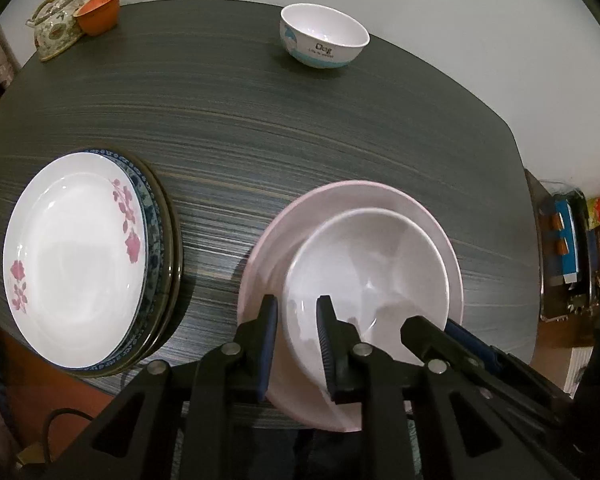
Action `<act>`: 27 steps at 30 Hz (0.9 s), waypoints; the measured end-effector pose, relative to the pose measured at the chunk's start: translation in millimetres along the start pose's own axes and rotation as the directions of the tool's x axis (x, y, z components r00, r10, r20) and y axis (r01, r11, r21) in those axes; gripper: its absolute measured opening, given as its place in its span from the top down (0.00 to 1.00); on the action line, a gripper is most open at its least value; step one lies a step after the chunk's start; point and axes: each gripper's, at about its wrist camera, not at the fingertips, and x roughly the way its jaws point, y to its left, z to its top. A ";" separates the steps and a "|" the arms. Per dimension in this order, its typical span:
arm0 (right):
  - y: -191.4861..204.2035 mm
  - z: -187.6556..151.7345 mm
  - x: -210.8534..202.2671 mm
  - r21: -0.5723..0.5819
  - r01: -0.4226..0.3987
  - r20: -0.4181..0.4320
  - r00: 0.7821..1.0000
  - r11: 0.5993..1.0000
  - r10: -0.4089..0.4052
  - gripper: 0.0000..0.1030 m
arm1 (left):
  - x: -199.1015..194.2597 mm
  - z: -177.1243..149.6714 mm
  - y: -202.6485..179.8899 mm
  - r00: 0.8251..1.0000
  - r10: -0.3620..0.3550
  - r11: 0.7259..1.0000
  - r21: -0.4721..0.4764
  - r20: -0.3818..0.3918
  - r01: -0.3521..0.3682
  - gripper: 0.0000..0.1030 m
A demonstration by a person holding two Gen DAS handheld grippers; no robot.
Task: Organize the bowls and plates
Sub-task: 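Lower the 'Rabbit' bowl into the pink-rimmed bowl and open both tools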
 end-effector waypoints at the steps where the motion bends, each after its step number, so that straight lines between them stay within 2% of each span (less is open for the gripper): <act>1: -0.3 -0.4 -0.7 0.002 0.002 0.005 1.000 1.000 -0.002 0.63 | -0.7 -0.2 0.9 1.000 -0.001 1.000 -0.001 0.003 0.001 0.80; 14: -0.2 -1.2 -5.2 0.007 -0.001 0.021 1.000 1.000 0.001 0.57 | -10.6 -4.7 7.8 0.999 -0.009 1.000 -0.005 0.049 0.009 0.77; 20: 2.5 -1.4 -10.8 -0.007 0.024 0.041 0.999 1.000 -0.023 0.55 | -15.6 -2.2 8.9 0.997 -0.015 1.000 -0.007 0.070 0.016 0.71; 27: 1.3 -2.9 -16.9 -0.008 0.017 0.053 0.998 1.000 -0.017 0.51 | -30.9 0.5 6.4 0.989 -0.039 0.999 0.007 0.146 0.039 0.68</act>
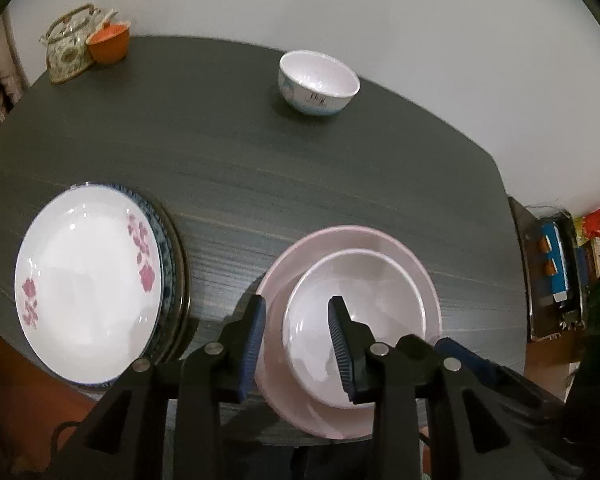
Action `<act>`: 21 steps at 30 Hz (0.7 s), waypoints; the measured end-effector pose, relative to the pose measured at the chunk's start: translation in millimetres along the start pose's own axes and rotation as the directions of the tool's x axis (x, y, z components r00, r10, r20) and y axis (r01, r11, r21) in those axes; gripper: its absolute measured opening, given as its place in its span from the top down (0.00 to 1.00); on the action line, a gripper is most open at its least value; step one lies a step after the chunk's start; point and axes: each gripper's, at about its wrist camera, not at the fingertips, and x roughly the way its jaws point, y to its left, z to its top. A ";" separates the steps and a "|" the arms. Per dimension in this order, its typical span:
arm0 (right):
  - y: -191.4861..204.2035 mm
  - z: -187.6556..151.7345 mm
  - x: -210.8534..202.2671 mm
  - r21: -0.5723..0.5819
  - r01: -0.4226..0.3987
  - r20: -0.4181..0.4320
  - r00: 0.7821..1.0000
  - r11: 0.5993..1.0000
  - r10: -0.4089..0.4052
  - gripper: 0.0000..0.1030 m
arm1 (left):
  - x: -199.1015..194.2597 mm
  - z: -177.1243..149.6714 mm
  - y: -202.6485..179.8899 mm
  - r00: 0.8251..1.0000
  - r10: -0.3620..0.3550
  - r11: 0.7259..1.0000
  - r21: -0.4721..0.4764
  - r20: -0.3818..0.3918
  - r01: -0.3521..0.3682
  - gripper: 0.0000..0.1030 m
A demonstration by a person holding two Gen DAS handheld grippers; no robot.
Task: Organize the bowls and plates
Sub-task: 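Lower the 'Rabbit' bowl into the pink-rimmed bowl and open both tools, then move both open tools to the small white printed bowl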
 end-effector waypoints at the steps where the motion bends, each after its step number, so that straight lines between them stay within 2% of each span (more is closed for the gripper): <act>1: 0.0 -0.1 -0.6 -0.002 -0.001 0.002 1.000 1.000 0.001 0.50 | -1.7 1.1 -0.4 1.000 -0.004 1.000 0.001 0.003 0.004 0.68; 4: 1.5 0.2 -3.3 -0.006 0.006 0.012 1.000 1.000 -0.006 0.44 | -9.3 5.0 1.1 0.999 -0.022 1.000 0.004 0.028 0.022 0.68; 8: 2.6 2.4 -11.5 -0.013 0.025 0.043 0.999 1.000 -0.024 0.42 | -13.3 7.2 2.1 0.999 -0.011 1.000 0.014 0.044 0.011 0.68; 19: -0.3 16.4 -20.4 -0.033 0.052 0.071 0.996 0.998 -0.049 0.41 | -3.3 23.5 11.6 0.998 0.063 0.998 0.027 0.018 -0.064 0.68; 21: -1.0 21.4 -20.9 -0.042 0.058 0.077 0.996 0.997 -0.054 0.41 | 0.6 30.1 16.2 0.996 0.089 0.996 0.024 0.006 -0.089 0.64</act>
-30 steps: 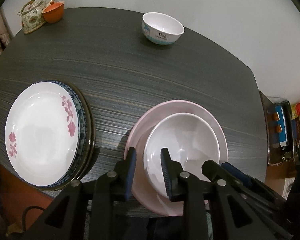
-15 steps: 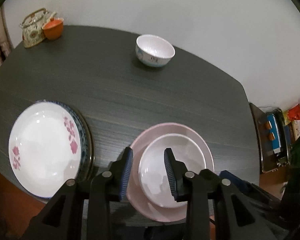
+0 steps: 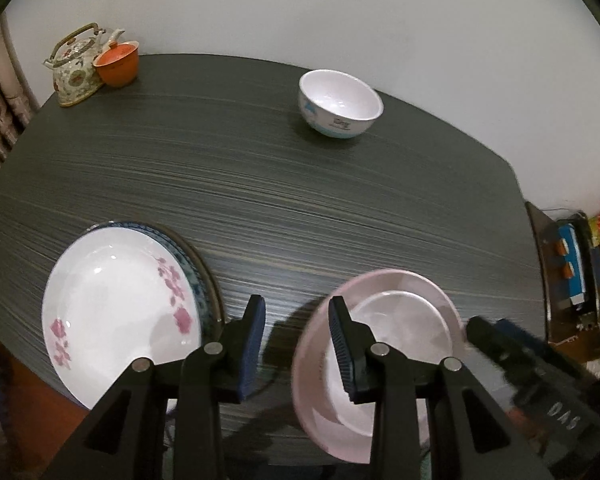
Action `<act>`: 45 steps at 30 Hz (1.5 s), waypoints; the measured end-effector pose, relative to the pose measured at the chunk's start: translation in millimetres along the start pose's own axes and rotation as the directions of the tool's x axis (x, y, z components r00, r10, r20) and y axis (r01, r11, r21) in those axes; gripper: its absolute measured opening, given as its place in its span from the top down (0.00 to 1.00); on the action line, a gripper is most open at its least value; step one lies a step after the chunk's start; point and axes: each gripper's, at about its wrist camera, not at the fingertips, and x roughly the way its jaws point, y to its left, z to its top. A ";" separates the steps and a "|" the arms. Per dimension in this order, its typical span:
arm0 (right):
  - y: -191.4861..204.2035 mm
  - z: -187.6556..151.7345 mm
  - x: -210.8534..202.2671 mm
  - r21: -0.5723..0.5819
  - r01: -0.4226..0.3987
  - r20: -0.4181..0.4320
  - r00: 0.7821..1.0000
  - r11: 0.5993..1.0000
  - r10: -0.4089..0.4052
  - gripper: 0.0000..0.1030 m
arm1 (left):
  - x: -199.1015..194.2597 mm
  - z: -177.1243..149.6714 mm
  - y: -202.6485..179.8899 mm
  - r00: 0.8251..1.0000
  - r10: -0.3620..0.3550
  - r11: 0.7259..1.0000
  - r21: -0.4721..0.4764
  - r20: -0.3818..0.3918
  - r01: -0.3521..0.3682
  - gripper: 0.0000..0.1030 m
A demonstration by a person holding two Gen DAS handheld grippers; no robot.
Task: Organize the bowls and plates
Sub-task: 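Move both open tools to the small white printed bowl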
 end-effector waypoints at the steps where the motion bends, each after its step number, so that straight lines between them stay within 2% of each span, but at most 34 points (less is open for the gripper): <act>1: -0.6 4.3 0.0 -0.008 -0.003 0.004 1.000 1.000 0.003 0.41 | 2.0 2.6 2.8 1.000 0.011 1.000 -0.004 -0.003 -0.011 0.62; 3: -2.0 10.2 -0.6 -0.016 0.004 0.012 1.000 1.000 -0.004 0.40 | 5.3 10.0 6.1 0.999 0.036 0.999 -0.001 -0.006 -0.036 0.58; 6: -4.4 25.5 -1.0 -0.036 0.008 0.030 1.000 0.999 -0.007 0.36 | 10.7 22.3 11.5 0.999 0.054 0.999 -0.005 -0.005 -0.054 0.57; 10: -7.8 50.4 -0.4 -0.059 0.007 0.046 0.999 0.998 -0.005 0.36 | 21.6 44.0 17.9 0.998 0.069 0.997 -0.023 -0.016 -0.069 0.55; 16: -13.8 86.6 12.5 -0.064 0.006 0.029 1.000 0.998 -0.004 0.36 | 39.3 83.8 21.0 0.996 0.081 0.996 -0.031 -0.035 -0.082 0.54; 21: -21.9 120.9 29.1 -0.050 -0.017 0.000 1.000 0.999 0.017 0.36 | 59.4 122.4 19.8 0.997 0.063 0.997 -0.042 -0.041 -0.065 0.53; 28: -23.9 172.6 60.3 -0.035 -0.108 -0.014 0.994 0.994 0.107 0.36 | 87.9 173.3 17.4 0.999 0.027 0.997 -0.075 -0.032 -0.029 0.52; 35: -12.3 208.6 96.5 -0.050 -0.091 -0.035 0.995 0.995 0.089 0.36 | 127.2 212.9 12.9 0.999 -0.004 0.994 -0.107 -0.053 -0.002 0.52; 45: 12.7 239.2 150.8 -0.076 -0.022 -0.076 0.997 0.997 0.016 0.36 | 178.2 231.0 9.6 0.992 -0.008 0.992 -0.126 -0.127 -0.009 0.52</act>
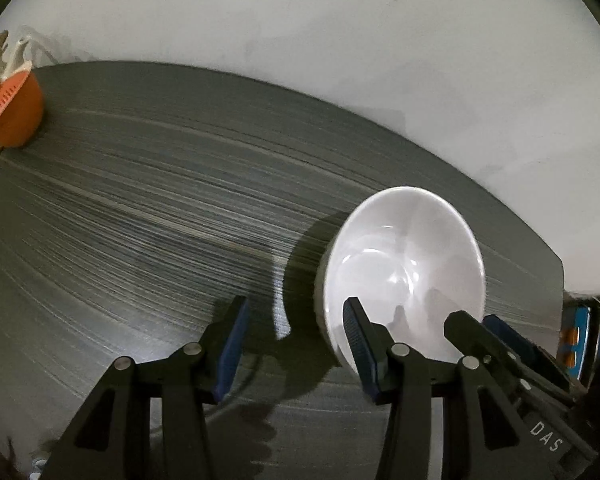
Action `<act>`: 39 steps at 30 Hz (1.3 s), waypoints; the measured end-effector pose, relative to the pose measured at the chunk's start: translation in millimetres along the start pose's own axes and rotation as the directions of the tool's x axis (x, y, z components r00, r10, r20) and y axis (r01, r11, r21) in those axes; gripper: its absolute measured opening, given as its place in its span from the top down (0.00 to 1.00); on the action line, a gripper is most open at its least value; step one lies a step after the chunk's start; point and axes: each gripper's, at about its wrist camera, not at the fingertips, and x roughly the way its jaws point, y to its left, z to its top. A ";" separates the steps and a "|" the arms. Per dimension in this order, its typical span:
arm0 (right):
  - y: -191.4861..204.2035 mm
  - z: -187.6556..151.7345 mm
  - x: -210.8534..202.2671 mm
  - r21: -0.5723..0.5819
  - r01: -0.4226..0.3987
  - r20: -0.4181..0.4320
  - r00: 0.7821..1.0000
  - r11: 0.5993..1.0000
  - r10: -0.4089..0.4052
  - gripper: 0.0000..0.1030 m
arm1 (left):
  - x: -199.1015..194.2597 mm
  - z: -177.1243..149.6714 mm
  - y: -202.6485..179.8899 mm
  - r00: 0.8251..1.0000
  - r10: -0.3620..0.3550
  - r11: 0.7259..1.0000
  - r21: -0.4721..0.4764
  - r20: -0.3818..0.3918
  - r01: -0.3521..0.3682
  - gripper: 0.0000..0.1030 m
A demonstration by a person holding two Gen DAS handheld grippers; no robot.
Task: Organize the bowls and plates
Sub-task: 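Move both open tools to the small white printed bowl, then grip the small bowl's rim with both tools and lift it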
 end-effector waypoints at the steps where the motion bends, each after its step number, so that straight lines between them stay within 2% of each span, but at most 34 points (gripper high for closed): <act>1: -0.1 1.6 6.3 0.006 0.002 -0.007 1.000 1.000 -0.002 0.36 | 2.9 0.5 0.8 1.000 0.003 1.000 -0.003 -0.005 -0.003 0.52; 5: 1.2 3.1 20.7 0.021 -0.001 -0.018 1.000 1.000 0.002 0.40 | 11.5 5.5 2.8 1.000 -0.014 1.000 -0.012 -0.008 0.014 0.53; 7: -0.1 2.3 24.8 0.025 -0.016 -0.024 1.000 1.000 0.016 0.46 | 11.1 6.0 2.1 0.999 -0.034 0.999 -0.008 -0.004 0.034 0.62; 9: 0.1 0.4 27.9 0.021 -0.034 -0.037 0.999 0.999 0.035 0.52 | 11.4 6.7 -0.8 0.997 -0.081 0.997 -0.008 -0.012 0.080 0.78; 11: -1.4 -0.8 28.1 0.022 -0.051 -0.048 0.997 0.998 0.052 0.60 | 9.9 4.6 -4.5 0.996 -0.089 0.996 0.005 -0.020 0.089 0.84; 13: 0.7 -3.9 28.2 0.031 -0.079 -0.056 0.995 0.996 0.081 0.71 | 7.4 1.0 -8.0 0.997 -0.076 0.997 0.019 -0.021 0.077 0.83; 15: 2.1 -6.9 25.8 0.049 -0.104 -0.063 0.992 0.993 0.107 0.78 | 3.5 -4.3 -11.1 0.997 -0.068 0.997 0.026 -0.020 0.069 0.83; 19: 3.7 -15.9 16.7 0.030 -0.086 -0.063 0.994 0.996 0.087 0.78 | -5.1 -8.8 -12.1 0.997 -0.070 0.997 0.034 -0.017 0.070 0.83; 24: 8.1 -28.9 -0.5 0.030 -0.088 -0.061 0.994 0.996 0.090 0.78 | -29.1 -33.0 -28.5 0.998 -0.064 0.995 0.072 -0.001 0.064 0.83; 36: -1.2 -70.2 -98.2 0.009 -0.074 0.046 0.996 0.997 0.073 0.78 | -84.3 -92.4 -61.8 0.995 -0.086 0.986 0.146 0.051 0.078 0.83; 39: -5.1 -86.2 -118.6 0.009 -0.075 0.061 0.995 0.997 0.075 0.78 | -96.4 -107.0 -58.8 0.995 -0.085 0.984 0.160 0.061 0.074 0.83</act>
